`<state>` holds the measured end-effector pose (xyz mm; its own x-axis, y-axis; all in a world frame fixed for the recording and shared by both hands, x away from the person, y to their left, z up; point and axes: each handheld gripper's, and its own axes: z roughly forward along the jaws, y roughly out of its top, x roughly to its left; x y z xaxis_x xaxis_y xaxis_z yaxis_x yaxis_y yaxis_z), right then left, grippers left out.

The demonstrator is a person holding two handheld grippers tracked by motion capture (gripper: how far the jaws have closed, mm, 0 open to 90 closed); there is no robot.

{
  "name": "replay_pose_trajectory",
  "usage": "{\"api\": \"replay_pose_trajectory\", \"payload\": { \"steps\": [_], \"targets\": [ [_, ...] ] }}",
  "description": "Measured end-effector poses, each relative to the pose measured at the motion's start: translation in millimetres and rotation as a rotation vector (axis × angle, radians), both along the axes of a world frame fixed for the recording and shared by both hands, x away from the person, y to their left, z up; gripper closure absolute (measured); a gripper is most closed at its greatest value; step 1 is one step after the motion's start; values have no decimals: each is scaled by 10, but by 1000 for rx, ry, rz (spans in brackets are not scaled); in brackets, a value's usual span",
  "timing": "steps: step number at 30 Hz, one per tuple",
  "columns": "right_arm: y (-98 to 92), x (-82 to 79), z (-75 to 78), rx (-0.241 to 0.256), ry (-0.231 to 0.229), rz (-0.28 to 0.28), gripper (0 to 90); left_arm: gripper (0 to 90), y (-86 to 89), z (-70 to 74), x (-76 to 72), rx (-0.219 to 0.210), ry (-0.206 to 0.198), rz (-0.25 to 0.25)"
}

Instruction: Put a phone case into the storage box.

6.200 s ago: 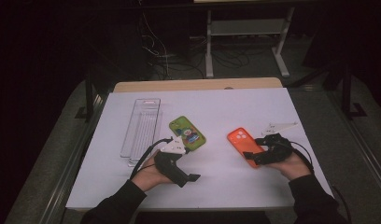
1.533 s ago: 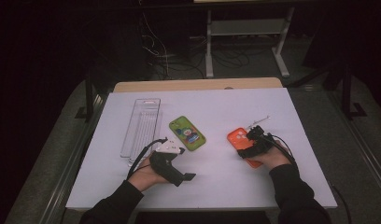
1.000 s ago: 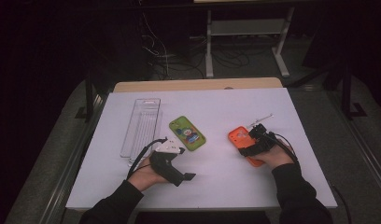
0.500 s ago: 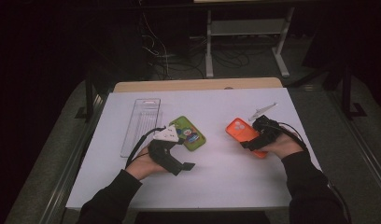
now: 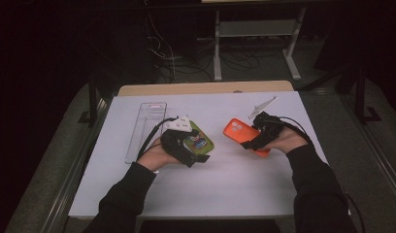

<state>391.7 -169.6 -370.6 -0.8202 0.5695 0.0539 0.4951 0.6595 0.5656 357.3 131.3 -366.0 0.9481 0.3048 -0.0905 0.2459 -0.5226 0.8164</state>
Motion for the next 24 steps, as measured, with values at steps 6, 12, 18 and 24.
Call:
{"api": "replay_pose_trajectory", "payload": {
  "steps": [6, 12, 18, 24],
  "targets": [
    [87, 4, -44, -13, -24, 87, 153, 0, 18, -37, 57, 4, -22, -26],
    [153, -42, -64, -17, -30, 157, 153, 0, 46, 15, 51, 8, -27, -56],
    [291, -141, -67, -25, -42, 247, 152, 0, 10, 57, -14, 38, -41, -111],
    [479, -260, -102, -52, -42, 345, 152, 0, -43, 33, -82, 81, -35, -153]
  ]
}}
